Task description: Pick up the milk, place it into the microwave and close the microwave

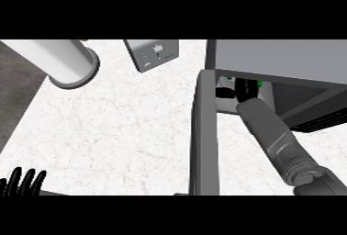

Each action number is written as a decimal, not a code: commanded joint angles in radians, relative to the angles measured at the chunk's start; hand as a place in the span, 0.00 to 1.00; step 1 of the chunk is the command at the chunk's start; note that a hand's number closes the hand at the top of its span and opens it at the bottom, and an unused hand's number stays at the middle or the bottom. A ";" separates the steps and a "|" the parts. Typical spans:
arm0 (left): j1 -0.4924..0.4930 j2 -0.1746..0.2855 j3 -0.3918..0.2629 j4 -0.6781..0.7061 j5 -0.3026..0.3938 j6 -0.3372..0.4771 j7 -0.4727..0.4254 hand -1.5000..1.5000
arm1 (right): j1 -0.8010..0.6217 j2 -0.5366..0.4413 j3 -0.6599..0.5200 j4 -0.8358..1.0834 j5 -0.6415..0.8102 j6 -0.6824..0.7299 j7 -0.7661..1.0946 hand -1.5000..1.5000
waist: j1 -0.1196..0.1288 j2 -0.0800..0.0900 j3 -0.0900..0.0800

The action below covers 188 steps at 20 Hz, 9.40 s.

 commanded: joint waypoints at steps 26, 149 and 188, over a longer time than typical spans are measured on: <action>0.109 -0.038 -0.023 -0.081 -0.054 -0.008 0.046 0.00 | 0.365 0.076 -0.166 -0.127 -0.184 0.596 -0.435 0.00 | -0.128 -0.067 -0.005; -1.722 -0.107 -1.019 1.206 0.342 1.042 0.216 1.00 | 0.745 -0.542 0.105 -1.414 -0.687 1.481 0.083 1.00 | -0.560 0.011 -0.002; -1.541 -0.108 -0.752 1.175 0.774 1.032 0.182 1.00 | 0.909 -0.535 0.350 -1.768 -0.767 1.452 0.299 1.00 | -0.502 0.021 -0.017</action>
